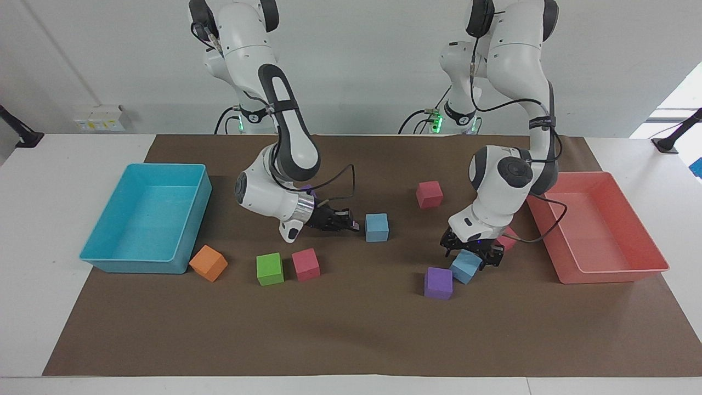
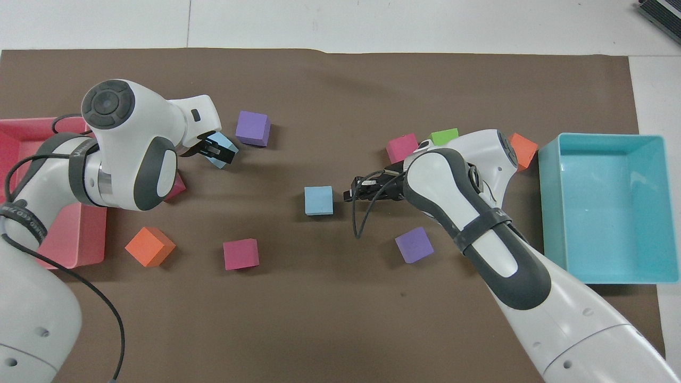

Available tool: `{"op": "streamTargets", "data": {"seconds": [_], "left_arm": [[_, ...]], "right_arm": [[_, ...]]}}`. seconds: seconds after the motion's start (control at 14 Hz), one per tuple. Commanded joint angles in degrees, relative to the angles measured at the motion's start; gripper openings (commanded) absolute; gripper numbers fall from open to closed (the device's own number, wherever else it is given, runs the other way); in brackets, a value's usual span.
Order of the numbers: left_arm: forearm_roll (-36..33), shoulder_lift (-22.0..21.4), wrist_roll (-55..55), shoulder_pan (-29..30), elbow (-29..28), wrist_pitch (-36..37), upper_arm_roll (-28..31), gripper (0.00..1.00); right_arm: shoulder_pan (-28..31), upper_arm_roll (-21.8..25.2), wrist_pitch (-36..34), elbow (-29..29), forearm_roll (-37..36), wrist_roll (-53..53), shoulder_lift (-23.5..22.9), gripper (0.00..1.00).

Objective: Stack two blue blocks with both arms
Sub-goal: 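Grasp the other light blue cube with the left gripper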

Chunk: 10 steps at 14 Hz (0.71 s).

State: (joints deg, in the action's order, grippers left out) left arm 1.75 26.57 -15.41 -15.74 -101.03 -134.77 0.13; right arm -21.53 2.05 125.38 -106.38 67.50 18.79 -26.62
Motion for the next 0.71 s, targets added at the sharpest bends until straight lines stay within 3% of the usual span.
{"op": "streamTargets", "data": {"seconds": [0.0, 0.21, 0.29, 0.43, 0.5, 0.57, 0.64], "left_arm": [[-2.27, 0.06, -1.2, -0.6, -0.3, -1.37, 0.84, 1.0], [-2.45, 0.06, -1.2, -0.6, -0.48, -1.02, 0.84, 1.0], [-2.45, 0.06, -1.03, -0.69, -0.48, -1.02, 0.84, 0.96], [-2.45, 0.06, -0.76, -0.78, -0.48, -1.46, 1.01, 0.35], [-2.36, -0.03, -0.67, -0.78, -0.48, -1.54, 0.92, 0.18], [-2.36, -0.03, -0.67, -0.78, -0.31, -1.46, 1.01, 0.09], [-2.36, -0.64, -0.59, -0.69, -0.3, -1.11, 1.1, 0.07]], "right_arm": [[0.53, -0.65, 1.01, -1.37, 2.55, 3.09, 0.08, 0.0], [0.7, -0.65, 1.71, -2.25, 5.61, 5.55, -0.36, 0.0], [0.53, -0.65, 1.89, -2.43, 5.89, 5.55, -0.36, 0.0], [0.61, -0.65, 2.15, -2.6, 5.89, 5.64, -0.28, 0.0], [0.53, -0.65, 2.24, -2.69, 5.89, 5.64, -0.28, 0.0], [0.52, -0.65, 2.15, -2.69, 5.89, 5.64, -0.28, 0.0], [0.52, -0.65, 2.24, -2.69, 5.89, 5.64, -0.28, 0.0]]}}
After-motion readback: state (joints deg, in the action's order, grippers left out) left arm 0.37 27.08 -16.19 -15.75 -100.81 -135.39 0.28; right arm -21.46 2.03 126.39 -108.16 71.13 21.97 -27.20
